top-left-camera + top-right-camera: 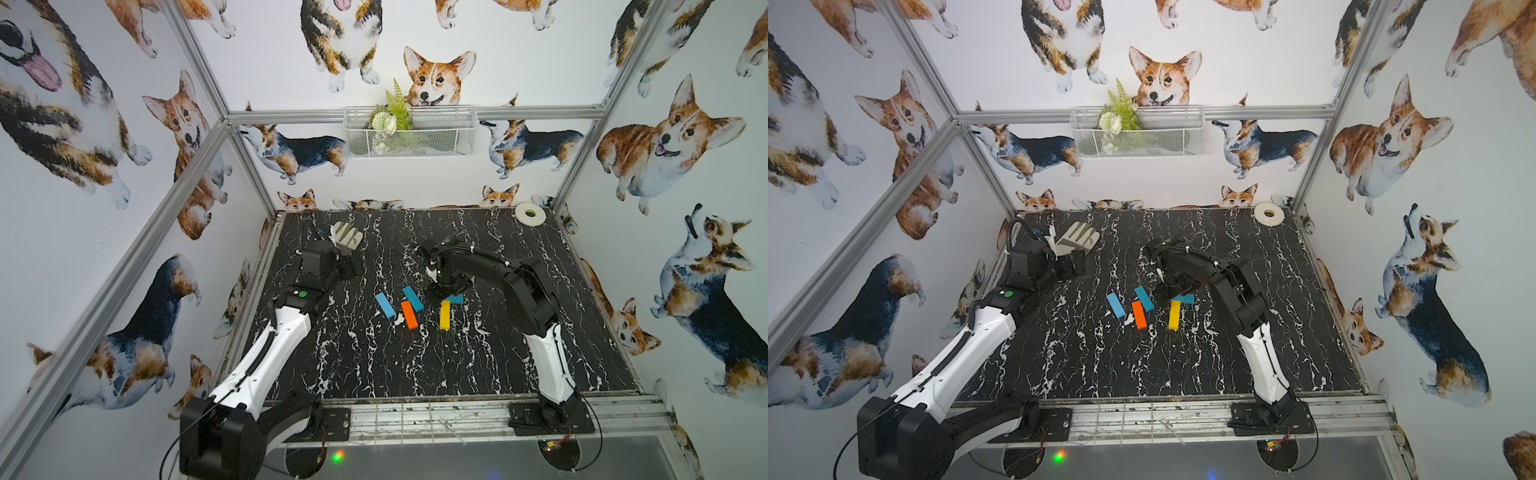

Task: Assemble a giraffe with building blocks
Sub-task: Adjust the building block at the center of the board.

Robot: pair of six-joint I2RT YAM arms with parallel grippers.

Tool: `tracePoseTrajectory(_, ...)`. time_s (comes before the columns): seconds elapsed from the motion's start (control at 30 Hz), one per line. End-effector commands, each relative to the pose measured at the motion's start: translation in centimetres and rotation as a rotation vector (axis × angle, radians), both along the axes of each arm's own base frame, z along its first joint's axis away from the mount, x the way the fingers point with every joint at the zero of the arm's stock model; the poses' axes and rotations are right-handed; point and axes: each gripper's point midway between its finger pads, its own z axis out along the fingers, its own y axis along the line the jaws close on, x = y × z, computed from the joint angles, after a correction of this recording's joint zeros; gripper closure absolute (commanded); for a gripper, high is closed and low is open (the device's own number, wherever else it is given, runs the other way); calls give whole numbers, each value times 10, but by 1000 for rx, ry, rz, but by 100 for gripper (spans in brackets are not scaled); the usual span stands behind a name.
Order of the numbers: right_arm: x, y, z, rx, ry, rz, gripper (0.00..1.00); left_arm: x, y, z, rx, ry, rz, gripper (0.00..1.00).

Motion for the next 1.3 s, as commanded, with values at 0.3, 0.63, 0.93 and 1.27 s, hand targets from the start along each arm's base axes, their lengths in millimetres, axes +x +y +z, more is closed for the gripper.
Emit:
tracePoseTrajectory(0.3,26,1,-8,17,-18,-44,7,1,1,5,5,-18,6,0)
tracePoseTrajectory(0.63,31,-15,-11,65,-1,-167,40,1,0,4,-1,-17,0,0)
tracePoseTrajectory(0.93,39,-27,-4,51,-39,-230,58,1,-2,5,-2,-18,-6,0)
tracePoseTrajectory(1.27,41,-36,5,38,-68,-308,46,1,-6,4,-7,-17,-18,0)
